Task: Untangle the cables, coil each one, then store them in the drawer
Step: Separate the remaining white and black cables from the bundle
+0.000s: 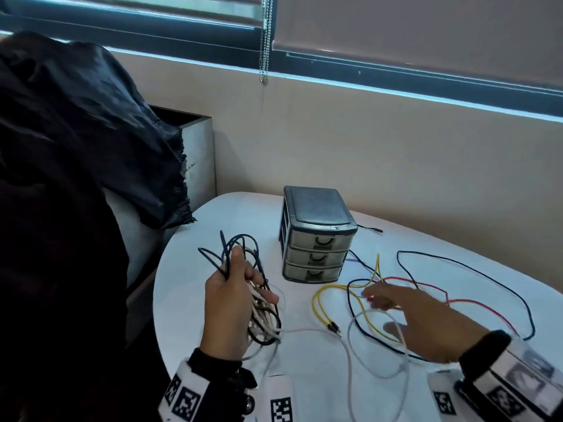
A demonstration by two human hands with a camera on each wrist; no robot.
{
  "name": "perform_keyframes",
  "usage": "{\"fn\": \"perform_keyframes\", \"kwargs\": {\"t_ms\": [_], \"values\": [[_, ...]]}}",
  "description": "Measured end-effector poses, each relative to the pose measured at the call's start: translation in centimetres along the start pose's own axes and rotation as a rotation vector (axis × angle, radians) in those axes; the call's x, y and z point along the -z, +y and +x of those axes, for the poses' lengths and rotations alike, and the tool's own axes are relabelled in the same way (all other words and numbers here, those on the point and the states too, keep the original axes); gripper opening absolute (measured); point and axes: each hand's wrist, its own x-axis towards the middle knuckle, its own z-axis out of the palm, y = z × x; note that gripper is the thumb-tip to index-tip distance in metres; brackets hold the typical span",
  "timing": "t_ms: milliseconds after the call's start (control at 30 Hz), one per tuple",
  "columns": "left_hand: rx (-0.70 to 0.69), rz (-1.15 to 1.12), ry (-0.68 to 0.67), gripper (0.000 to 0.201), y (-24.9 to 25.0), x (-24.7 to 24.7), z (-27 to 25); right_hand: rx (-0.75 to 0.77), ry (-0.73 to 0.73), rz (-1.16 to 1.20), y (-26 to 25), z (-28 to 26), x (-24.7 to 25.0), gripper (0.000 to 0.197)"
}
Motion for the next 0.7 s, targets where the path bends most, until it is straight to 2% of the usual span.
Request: {"fn": "perform_keyframes", "kwargs": {"t_ms": [33, 67, 100, 133, 167, 200, 233, 267, 333, 367, 433, 500, 567, 633, 700], "values": [[-0.013, 0.013, 0.002, 0.044, 0.1, -0.2, 0.0, 0.005, -0.108, -0.037, -0.3, -0.1, -0.5, 0.053], [-0.023, 0.029, 0.008, 0.045, 0.2, -0.3, -0.1, 0.015, -0.116, -0.074, -0.8, -0.2, -0.5, 0.054], [-0.031, 0.048, 0.016, 0.045, 0.2, -0.4, -0.1, 0.05, -0.004, -0.079, -1.5, -0.2, -0.3, 0.048], [-0.038, 0.06, 0.023, 0.045, 0.2, -0.6, -0.2, 0.072, 0.171, -0.015, -2.5, -0.4, 0.2, 0.036], [-0.044, 0.061, 0.03, 0.045, 0.1, -0.8, -0.3, 0.102, 0.345, 0.143, -3.7, -0.7, 0.7, 0.025], [-0.048, 0.052, 0.036, 0.044, -0.1, -1.0, -0.4, 0.134, 0.451, 0.331, -5.0, -1.0, 1.0, 0.026], [-0.05, 0.038, 0.039, 0.045, -0.2, -1.2, -0.6, 0.146, 0.445, 0.477, -6.6, -1.4, 1.2, 0.032], [-0.051, 0.021, 0.041, 0.045, -0.3, -1.4, -0.8, 0.131, 0.338, 0.567, -8.2, -1.7, 1.1, 0.042], [-0.046, 0.003, 0.04, 0.047, -0.4, -1.8, -1.4, 0.094, 0.046, 0.566, -10.5, -1.8, -0.1, 0.054], [-0.046, 0.005, 0.041, 0.048, -0.4, -1.9, -1.6, 0.106, -0.034, 0.551, -11.1, -1.7, -0.9, 0.048], [-0.069, 0.034, 0.052, 0.05, -0.2, -1.8, -1.8, 0.178, 0.011, 0.516, -11.2, -1.2, -1.7, 0.033], [-0.113, 0.077, 0.08, 0.049, -0.2, -1.3, -1.5, 0.251, 0.143, 0.487, -11.0, -1.1, -1.0, 0.034], [-0.14, 0.096, 0.106, 0.045, -0.5, -0.8, -1.0, 0.275, 0.214, 0.581, -11.0, -1.6, 0.7, 0.034], [-0.145, 0.111, 0.114, 0.041, -0.9, -0.3, -0.6, 0.26, 0.155, 0.647, -10.7, -2.6, 2.7, 0.031], [-0.148, 0.137, 0.119, 0.041, -1.3, 0.0, -0.3, 0.244, 0.148, 0.574, -10.3, -3.2, 4.3, 0.027]]}}
